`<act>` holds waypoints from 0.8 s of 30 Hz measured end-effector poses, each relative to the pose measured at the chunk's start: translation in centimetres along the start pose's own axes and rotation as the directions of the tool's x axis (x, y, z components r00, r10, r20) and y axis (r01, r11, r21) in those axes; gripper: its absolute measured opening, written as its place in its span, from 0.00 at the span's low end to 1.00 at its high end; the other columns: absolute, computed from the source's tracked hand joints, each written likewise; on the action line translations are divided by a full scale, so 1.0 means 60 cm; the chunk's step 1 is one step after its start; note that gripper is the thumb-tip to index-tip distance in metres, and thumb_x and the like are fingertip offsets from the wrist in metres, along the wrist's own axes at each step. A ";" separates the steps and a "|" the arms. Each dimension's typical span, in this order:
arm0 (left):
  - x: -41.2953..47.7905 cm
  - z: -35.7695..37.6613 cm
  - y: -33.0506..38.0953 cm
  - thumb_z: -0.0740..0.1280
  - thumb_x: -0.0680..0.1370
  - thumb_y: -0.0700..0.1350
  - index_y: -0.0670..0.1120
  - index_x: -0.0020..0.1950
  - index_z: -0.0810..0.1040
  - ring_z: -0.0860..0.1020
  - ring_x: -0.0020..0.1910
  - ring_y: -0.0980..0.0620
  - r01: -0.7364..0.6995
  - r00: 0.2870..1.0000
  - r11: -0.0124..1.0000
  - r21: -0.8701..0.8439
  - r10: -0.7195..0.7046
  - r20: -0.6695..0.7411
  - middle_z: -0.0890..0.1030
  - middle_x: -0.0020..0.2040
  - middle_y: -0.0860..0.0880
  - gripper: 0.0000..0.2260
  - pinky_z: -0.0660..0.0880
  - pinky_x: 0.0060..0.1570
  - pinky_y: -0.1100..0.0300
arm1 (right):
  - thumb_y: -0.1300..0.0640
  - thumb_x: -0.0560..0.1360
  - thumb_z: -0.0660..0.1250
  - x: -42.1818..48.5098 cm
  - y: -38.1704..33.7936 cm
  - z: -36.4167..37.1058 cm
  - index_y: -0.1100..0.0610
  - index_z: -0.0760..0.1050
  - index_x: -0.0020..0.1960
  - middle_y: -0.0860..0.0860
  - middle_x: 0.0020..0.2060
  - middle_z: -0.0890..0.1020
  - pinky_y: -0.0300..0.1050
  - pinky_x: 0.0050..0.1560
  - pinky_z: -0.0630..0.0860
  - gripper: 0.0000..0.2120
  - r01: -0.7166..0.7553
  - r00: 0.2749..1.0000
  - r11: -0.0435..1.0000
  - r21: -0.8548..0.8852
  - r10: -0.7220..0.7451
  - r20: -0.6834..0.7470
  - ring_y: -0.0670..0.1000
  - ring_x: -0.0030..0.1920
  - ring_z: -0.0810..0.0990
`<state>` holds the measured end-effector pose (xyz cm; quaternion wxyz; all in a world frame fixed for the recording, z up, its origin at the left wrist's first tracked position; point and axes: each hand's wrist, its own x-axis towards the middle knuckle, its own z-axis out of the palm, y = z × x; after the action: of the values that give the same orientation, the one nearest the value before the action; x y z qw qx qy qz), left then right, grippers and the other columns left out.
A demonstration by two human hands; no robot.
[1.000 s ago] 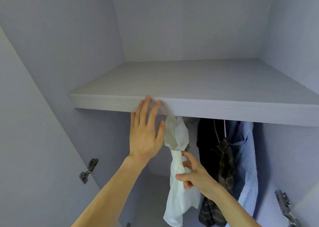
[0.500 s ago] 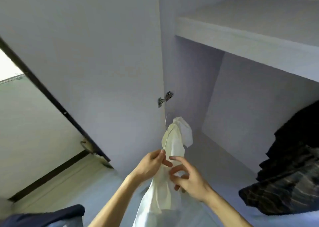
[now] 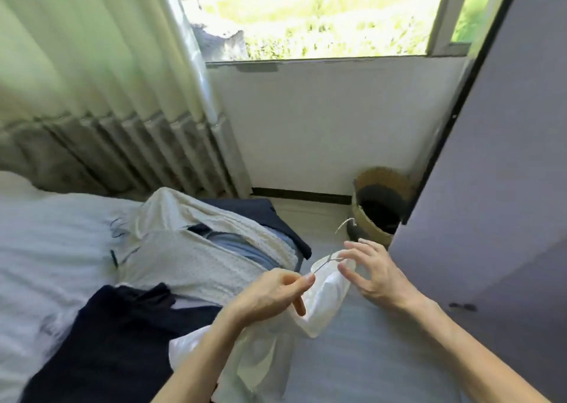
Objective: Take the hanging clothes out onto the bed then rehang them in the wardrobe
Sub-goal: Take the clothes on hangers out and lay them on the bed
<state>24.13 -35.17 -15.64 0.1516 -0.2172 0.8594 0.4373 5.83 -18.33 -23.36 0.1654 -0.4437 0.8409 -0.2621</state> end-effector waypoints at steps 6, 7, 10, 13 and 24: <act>-0.262 -0.067 -0.159 0.60 0.82 0.60 0.51 0.40 0.84 0.82 0.45 0.59 0.095 0.956 0.959 -0.267 -0.163 -0.245 0.86 0.42 0.54 0.20 0.73 0.52 0.65 | 0.37 0.77 0.55 0.013 -0.258 0.135 0.48 0.78 0.53 0.42 0.48 0.79 0.33 0.43 0.76 0.20 0.312 0.946 0.947 0.081 -0.317 0.066 0.43 0.45 0.79; -0.307 -0.068 -0.185 0.61 0.82 0.59 0.52 0.39 0.83 0.82 0.47 0.57 0.109 0.937 0.947 -0.303 -0.199 -0.286 0.86 0.43 0.53 0.18 0.73 0.54 0.63 | 0.38 0.77 0.56 0.011 -0.298 0.157 0.49 0.79 0.53 0.42 0.48 0.80 0.34 0.43 0.78 0.19 0.373 0.923 0.924 0.079 -0.378 0.073 0.43 0.45 0.79; -0.439 -0.051 -0.257 0.65 0.81 0.55 0.55 0.37 0.82 0.83 0.51 0.53 0.131 0.851 0.898 -0.419 -0.319 -0.418 0.86 0.46 0.52 0.14 0.74 0.62 0.52 | 0.39 0.79 0.58 -0.006 -0.410 0.214 0.46 0.79 0.54 0.43 0.49 0.83 0.46 0.42 0.80 0.16 0.529 0.842 0.848 0.043 -0.531 0.100 0.47 0.45 0.81; -0.569 -0.007 -0.309 0.68 0.79 0.55 0.56 0.49 0.82 0.80 0.53 0.63 0.195 0.668 0.875 -0.444 -0.450 -0.593 0.84 0.49 0.60 0.05 0.74 0.60 0.60 | 0.39 0.79 0.60 -0.038 -0.510 0.267 0.44 0.77 0.50 0.43 0.44 0.84 0.49 0.37 0.79 0.11 0.639 0.753 0.767 0.061 -0.639 0.158 0.49 0.40 0.82; -0.859 0.218 -0.375 0.59 0.81 0.57 0.57 0.37 0.64 0.72 0.38 0.58 0.521 -0.079 0.709 -0.476 -0.515 -0.853 0.71 0.34 0.61 0.14 0.67 0.38 0.58 | 0.41 0.76 0.66 -0.190 -0.766 0.396 0.43 0.76 0.40 0.37 0.37 0.80 0.36 0.34 0.71 0.09 0.756 0.477 0.572 0.318 -0.814 0.332 0.39 0.42 0.78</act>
<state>80.76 -23.85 -15.32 -0.2691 -0.7495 0.5964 0.1008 54.53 -37.36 -15.02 0.2415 -0.8145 0.4628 -0.2529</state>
